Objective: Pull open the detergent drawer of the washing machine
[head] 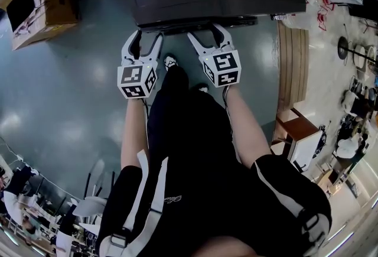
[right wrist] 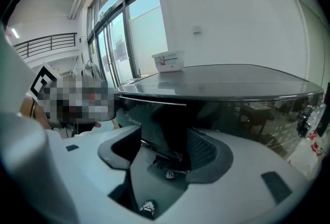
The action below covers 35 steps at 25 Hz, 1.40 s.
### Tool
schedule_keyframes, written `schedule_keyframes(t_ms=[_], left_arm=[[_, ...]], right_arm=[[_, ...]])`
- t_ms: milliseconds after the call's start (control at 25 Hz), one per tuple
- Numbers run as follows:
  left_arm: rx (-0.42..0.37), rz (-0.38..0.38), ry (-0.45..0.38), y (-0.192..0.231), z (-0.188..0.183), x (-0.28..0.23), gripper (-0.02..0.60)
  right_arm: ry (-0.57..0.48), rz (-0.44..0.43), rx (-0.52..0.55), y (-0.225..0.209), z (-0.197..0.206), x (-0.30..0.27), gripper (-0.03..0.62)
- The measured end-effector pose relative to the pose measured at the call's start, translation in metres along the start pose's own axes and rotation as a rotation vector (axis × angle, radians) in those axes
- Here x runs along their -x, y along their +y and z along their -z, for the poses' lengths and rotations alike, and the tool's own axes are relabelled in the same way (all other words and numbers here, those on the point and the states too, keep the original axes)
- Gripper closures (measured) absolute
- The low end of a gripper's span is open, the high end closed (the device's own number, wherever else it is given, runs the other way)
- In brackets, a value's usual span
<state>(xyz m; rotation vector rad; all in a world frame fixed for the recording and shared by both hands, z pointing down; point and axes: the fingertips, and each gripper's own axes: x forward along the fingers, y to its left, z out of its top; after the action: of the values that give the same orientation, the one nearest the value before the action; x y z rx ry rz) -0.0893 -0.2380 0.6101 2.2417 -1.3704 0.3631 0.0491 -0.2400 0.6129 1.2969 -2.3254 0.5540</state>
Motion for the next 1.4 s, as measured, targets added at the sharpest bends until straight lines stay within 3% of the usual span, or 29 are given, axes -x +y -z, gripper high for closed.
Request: schedule_keyframes(t_ms=[520, 640, 800, 960, 1400], left_arm=[[0.064, -0.033, -0.037, 0.0034, -0.0081, -0.0056, 0.322], [0.044, -0.052, -0.031, 0.0030, -0.0074, -0.0065, 0.322], [0.016, -0.078, -0.024, 0.0029, -0.0052, -0.0074, 0.322], [0.003, -0.074, -0.012, 0.0035, -0.0029, -0.0061, 0.322], [-0.019, -0.083, -0.003, -0.0007, -0.0019, -0.0037, 0.323]], right_arm=[[-0.005, 0.040, -0.037, -0.0046, -0.0037, -0.0019, 0.329], [-0.007, 0.043, -0.041, -0.0058, -0.0035, -0.0018, 0.353], [0.000, 0.023, -0.037, 0.0008, -0.0022, -0.0039, 0.313], [0.007, 0.027, -0.032, 0.0005, -0.0006, -0.0030, 0.328], [0.006, 0.115, -0.031, -0.0051, 0.0010, 0.0012, 0.378]])
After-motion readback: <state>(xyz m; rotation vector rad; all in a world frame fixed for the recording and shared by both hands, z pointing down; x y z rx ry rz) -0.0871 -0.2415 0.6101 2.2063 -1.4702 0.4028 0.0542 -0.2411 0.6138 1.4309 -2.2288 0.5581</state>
